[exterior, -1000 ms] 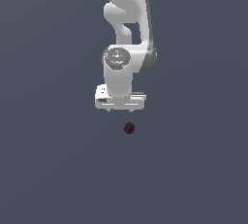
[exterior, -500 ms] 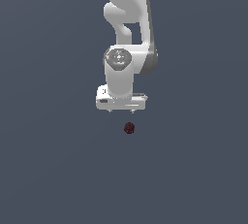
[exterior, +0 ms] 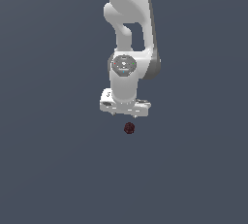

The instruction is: Pick up the object and move it to a goal position.

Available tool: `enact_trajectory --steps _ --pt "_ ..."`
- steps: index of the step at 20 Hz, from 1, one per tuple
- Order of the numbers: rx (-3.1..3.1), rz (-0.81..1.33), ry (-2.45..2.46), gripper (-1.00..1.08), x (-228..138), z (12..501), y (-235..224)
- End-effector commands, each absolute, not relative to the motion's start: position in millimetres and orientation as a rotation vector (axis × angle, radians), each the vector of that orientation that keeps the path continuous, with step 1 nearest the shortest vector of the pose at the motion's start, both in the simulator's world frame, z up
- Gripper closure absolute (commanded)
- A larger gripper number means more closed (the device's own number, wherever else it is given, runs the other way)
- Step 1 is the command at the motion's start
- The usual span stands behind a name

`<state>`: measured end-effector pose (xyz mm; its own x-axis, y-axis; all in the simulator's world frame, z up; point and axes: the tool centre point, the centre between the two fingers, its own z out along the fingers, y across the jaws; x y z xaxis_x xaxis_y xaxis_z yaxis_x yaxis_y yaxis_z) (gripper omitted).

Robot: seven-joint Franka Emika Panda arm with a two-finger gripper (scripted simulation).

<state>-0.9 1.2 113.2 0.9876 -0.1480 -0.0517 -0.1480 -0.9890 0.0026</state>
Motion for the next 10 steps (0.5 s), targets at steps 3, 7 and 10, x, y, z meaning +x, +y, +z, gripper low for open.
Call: enact_trajectory --steps 3,7,10 --pt "-3.118 0.054 0.382 -0.92 7.0 101.1 11.0" --pt "-3.102 0.032 0.497 -0.92 12.8 91.7 18.5" --pt "-3.091 0.019 0.562 -0.92 16.0 86.3 22.8"
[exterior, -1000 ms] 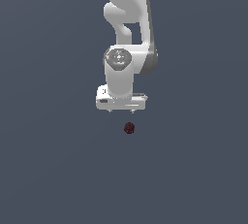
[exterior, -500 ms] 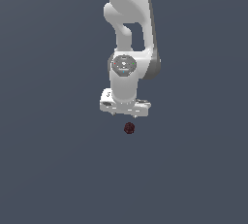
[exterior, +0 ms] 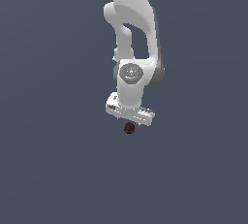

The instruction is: Pick up the object and move it to a goal position.

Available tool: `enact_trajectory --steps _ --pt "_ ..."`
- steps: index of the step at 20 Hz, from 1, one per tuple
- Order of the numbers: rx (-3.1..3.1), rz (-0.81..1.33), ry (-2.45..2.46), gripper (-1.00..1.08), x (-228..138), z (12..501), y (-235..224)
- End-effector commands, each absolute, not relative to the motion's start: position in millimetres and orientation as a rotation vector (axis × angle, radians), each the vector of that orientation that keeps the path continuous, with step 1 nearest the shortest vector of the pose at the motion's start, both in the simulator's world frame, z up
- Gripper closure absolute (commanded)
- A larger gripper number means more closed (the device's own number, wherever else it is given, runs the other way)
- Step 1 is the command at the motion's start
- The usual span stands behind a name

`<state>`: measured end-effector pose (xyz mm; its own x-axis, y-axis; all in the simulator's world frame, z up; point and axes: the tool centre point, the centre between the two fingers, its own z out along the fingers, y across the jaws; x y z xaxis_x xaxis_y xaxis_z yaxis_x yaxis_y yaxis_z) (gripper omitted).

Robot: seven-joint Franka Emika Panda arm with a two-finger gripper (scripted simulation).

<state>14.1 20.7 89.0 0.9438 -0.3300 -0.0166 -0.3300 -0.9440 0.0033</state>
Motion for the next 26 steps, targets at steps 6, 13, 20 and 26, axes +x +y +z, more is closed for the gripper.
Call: enact_trajectory --steps 6,13,20,26 --pt "3.075 -0.003 -0.641 -0.92 19.7 79.8 28.0" --pt "3.074 -0.002 -0.650 -0.92 20.0 77.2 29.0" --pt "3.073 -0.001 -0.654 -0.92 19.2 48.3 28.8" --pt "3.072 0.000 -0.656 -0.92 19.7 28.9 29.1"
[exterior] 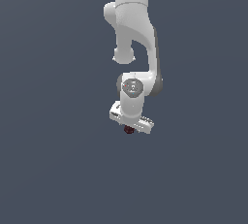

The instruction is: Pick up the object and move it to a goal position.

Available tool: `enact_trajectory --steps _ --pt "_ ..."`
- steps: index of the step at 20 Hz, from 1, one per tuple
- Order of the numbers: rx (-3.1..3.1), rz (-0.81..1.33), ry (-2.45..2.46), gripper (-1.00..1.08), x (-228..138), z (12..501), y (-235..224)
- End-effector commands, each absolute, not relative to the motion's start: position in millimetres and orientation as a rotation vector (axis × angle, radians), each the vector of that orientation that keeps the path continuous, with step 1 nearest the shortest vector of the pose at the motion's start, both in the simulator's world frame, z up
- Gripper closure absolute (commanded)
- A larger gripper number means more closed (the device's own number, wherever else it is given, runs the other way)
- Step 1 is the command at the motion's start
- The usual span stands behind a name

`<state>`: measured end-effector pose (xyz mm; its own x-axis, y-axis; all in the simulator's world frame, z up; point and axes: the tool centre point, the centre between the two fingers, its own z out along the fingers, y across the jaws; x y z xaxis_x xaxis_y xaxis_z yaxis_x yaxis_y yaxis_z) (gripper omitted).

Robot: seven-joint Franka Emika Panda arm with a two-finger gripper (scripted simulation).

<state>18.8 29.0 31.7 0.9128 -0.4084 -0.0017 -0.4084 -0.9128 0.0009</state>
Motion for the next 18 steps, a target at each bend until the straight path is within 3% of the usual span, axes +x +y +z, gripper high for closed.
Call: enact_trajectory --steps 1,2,3,18 --pt "3.072 0.000 -0.656 -0.92 20.1 28.4 29.1" --pt "3.072 0.000 -0.656 -0.92 20.3 28.4 29.1" --pt "3.072 0.000 -0.656 1.08 20.3 28.4 29.1" --pt "3.073 -0.001 -0.655 1.08 19.3 35.6 33.6"
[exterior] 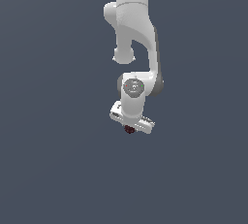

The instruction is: Pick up the object and move it to a goal position.

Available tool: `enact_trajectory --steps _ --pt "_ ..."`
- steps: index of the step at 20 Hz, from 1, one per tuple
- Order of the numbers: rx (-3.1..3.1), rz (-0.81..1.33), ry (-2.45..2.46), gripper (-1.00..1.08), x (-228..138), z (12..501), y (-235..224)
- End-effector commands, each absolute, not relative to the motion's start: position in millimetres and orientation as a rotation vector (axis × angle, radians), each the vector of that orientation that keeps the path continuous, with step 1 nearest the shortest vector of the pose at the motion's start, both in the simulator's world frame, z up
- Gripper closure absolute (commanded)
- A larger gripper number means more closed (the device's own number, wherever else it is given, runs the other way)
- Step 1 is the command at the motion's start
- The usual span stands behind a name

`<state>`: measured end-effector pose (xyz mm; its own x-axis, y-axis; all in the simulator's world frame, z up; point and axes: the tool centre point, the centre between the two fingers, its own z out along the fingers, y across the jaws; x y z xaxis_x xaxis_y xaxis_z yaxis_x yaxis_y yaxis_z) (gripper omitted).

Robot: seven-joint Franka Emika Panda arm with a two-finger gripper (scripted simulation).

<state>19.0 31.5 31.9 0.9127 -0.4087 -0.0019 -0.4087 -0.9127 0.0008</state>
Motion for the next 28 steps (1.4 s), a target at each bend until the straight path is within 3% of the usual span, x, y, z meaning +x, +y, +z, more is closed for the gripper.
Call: enact_trajectory --steps 1,10,28 --pt "3.073 -0.001 -0.655 1.08 18.9 38.6 35.4" --pt "3.073 -0.001 -0.655 1.08 12.5 93.3 67.5" --pt "3.071 0.001 -0.657 1.08 -3.2 270.7 170.5"
